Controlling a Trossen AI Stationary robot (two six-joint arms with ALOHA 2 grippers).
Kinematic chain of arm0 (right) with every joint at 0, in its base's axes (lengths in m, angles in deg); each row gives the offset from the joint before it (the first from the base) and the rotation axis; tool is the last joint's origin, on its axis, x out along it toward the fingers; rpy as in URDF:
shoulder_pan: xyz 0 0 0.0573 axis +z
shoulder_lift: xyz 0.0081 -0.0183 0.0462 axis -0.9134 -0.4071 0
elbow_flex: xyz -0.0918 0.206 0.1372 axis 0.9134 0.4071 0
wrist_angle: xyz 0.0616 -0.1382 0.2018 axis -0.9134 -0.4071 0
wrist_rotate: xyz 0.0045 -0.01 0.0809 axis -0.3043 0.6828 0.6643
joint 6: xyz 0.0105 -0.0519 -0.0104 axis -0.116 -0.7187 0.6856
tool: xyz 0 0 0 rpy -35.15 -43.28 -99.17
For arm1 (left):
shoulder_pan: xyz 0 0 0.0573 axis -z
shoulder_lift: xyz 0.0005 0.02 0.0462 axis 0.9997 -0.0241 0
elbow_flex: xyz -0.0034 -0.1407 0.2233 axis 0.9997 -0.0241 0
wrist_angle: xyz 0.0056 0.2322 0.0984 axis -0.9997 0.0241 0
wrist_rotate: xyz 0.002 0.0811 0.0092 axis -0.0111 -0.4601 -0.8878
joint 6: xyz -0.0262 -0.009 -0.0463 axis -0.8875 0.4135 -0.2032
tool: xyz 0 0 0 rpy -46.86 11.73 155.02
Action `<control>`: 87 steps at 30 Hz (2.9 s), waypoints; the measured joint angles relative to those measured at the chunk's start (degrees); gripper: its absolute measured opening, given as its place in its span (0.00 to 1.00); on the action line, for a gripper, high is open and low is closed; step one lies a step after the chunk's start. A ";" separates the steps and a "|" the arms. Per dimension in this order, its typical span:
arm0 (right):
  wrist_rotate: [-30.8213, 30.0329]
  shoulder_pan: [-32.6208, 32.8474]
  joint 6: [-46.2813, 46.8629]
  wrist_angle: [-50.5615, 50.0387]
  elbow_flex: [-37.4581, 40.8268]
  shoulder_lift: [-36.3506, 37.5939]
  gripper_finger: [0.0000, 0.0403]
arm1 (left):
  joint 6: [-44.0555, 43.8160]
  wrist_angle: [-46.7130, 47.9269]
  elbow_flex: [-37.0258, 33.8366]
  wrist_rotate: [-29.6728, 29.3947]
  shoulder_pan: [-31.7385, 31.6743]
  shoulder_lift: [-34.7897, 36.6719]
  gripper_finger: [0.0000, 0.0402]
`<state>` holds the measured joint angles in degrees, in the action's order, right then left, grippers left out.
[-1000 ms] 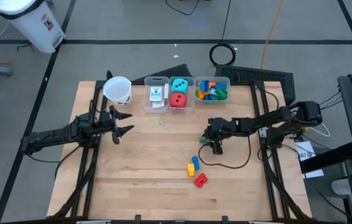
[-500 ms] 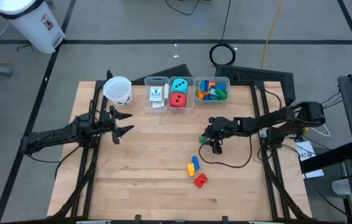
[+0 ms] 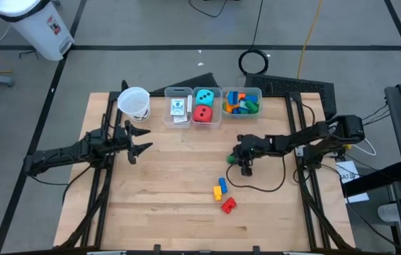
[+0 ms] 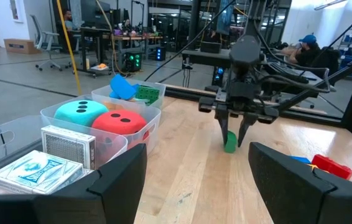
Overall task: Pick & Place Toys
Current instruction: Put the green game piece into the right transparent bin, then put the red game piece into the right transparent bin
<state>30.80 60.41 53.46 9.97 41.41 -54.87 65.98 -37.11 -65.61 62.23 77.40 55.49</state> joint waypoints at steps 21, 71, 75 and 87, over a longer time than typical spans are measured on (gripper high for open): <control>-16.45 -16.20 -2.45 7.81 -0.13 23.30 0.13 | 0.00 -0.02 0.00 0.00 0.00 -0.02 0.71; -2.49 -15.76 10.98 14.70 -0.13 14.63 0.64 | 0.00 -0.09 0.00 0.00 0.00 0.00 0.71; -2.30 -6.49 12.83 13.98 -0.11 14.00 0.64 | 0.00 -0.09 0.00 0.00 0.00 -0.01 0.71; -2.59 20.30 12.69 12.01 -0.07 7.42 0.63 | 0.00 -0.09 0.00 0.00 0.00 -0.01 0.71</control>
<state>28.21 80.72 66.15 21.98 41.34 -47.45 65.98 -37.20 -65.61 62.23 77.40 55.48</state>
